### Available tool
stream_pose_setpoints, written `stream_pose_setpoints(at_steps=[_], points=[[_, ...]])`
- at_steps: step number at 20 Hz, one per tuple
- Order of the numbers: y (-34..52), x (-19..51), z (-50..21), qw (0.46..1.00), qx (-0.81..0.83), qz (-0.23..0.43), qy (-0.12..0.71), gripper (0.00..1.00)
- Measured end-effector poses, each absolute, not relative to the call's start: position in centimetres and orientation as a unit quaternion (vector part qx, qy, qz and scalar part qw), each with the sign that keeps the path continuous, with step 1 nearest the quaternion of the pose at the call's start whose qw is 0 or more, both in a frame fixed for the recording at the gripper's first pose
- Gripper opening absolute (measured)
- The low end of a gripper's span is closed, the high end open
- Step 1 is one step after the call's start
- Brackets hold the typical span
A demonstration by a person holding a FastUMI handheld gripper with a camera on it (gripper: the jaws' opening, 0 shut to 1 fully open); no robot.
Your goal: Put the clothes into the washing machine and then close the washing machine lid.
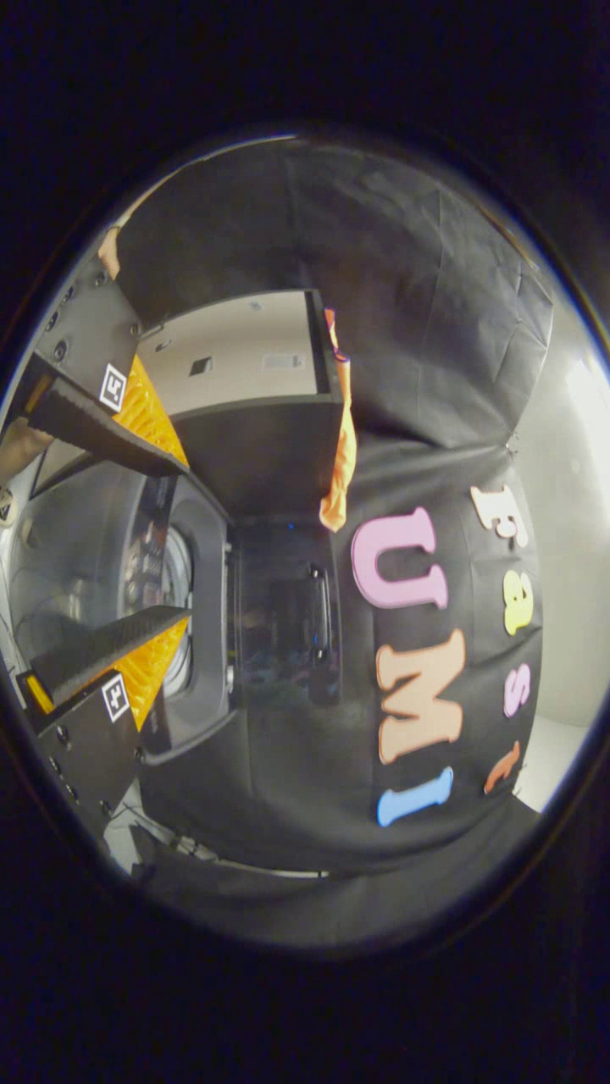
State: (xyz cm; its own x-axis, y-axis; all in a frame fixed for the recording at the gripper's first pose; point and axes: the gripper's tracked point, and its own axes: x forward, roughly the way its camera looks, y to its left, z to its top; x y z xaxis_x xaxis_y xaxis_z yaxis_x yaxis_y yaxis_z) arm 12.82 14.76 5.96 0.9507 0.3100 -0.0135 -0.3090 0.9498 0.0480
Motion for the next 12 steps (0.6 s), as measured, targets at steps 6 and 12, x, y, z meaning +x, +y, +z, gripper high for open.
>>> stream_pose_setpoints(at_steps=[6, 12], points=[[23.0, 17.4, 16.1, 0.968, 0.054, 0.242, -0.042, 0.96], [28.3, 22.4, 24.5, 0.958, 0.043, 0.280, -0.050, 0.96]])
